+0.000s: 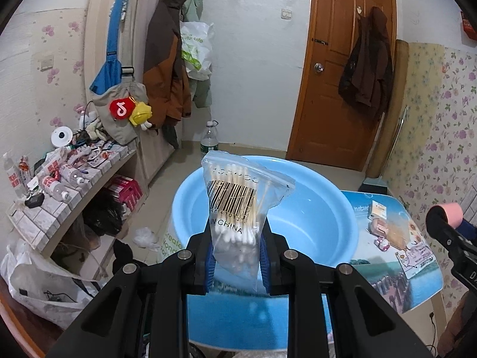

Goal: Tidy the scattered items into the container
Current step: 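Carry the swab bag over the basin with left gripper while right carries the cylinder, then open the left gripper to drop the cotton swab bag into the basin, then open the right gripper to drop the pink cylinder into the basin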

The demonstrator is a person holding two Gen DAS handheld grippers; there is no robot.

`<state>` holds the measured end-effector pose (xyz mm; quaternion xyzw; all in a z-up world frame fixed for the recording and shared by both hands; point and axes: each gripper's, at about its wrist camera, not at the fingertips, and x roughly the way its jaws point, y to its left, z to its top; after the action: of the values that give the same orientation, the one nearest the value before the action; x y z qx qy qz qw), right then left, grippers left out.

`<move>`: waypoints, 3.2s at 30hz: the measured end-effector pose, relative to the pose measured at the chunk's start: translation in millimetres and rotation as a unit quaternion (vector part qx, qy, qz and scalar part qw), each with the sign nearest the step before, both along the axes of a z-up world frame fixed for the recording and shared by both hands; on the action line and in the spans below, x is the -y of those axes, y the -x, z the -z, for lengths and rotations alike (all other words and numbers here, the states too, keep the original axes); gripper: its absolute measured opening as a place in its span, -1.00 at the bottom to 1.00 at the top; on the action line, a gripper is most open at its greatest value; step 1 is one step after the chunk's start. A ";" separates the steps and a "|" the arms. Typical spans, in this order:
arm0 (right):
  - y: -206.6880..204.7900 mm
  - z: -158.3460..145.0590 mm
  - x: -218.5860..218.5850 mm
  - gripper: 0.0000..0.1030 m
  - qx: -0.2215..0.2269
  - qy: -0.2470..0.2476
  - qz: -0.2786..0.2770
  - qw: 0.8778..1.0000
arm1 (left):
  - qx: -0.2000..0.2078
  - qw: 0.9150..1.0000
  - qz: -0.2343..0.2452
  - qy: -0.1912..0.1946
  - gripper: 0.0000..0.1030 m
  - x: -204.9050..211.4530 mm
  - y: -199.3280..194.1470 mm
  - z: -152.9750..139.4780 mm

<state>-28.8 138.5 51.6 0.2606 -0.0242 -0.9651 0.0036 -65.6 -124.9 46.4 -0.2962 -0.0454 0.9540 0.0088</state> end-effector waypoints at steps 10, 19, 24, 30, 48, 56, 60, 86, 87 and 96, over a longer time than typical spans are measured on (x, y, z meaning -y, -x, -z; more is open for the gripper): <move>55.8 8.8 24.9 0.71 0.016 -0.001 -0.020 1.000 | 0.021 1.000 0.000 0.000 -0.56 -0.9 34.3 22.2; 87.4 27.9 57.7 0.71 0.031 0.003 -0.047 0.998 | 0.034 0.999 0.002 0.006 -0.56 1.4 49.7 35.1; 95.7 41.5 70.0 0.71 0.042 -0.003 -0.053 0.998 | 0.045 0.999 0.005 0.005 -0.56 1.3 54.2 44.2; 102.8 51.2 75.7 0.71 0.052 -0.005 -0.053 0.997 | 0.045 0.999 0.006 0.014 -0.56 2.4 57.8 45.0; 107.9 59.6 83.6 0.71 0.062 -0.011 -0.057 0.996 | 0.068 0.997 0.009 0.040 -0.56 -4.5 67.1 58.8; 112.6 65.0 85.5 0.71 0.068 -0.011 -0.057 0.996 | 0.067 0.996 0.003 0.050 -0.09 -5.9 65.9 54.7; 112.1 65.7 85.0 0.71 0.069 -0.011 -0.057 0.996 | 0.050 0.997 -0.005 0.051 0.35 -1.8 59.8 48.4; 103.4 70.7 101.2 0.70 0.070 -0.031 -0.083 0.994 | 0.002 1.000 -0.001 0.026 0.90 29.0 23.5 16.0; 103.8 70.8 101.9 0.70 0.070 -0.031 -0.085 0.993 | 0.002 1.000 0.000 0.025 0.90 29.0 23.7 16.2; 106.1 67.7 110.5 0.70 0.066 -0.046 -0.094 0.992 | 0.007 1.000 0.001 0.022 0.90 27.9 26.6 20.1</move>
<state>-134.9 28.0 -16.1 0.3245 0.0441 -0.9414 0.0805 -92.2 -152.8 26.2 -0.3034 -0.0243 0.9525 0.0032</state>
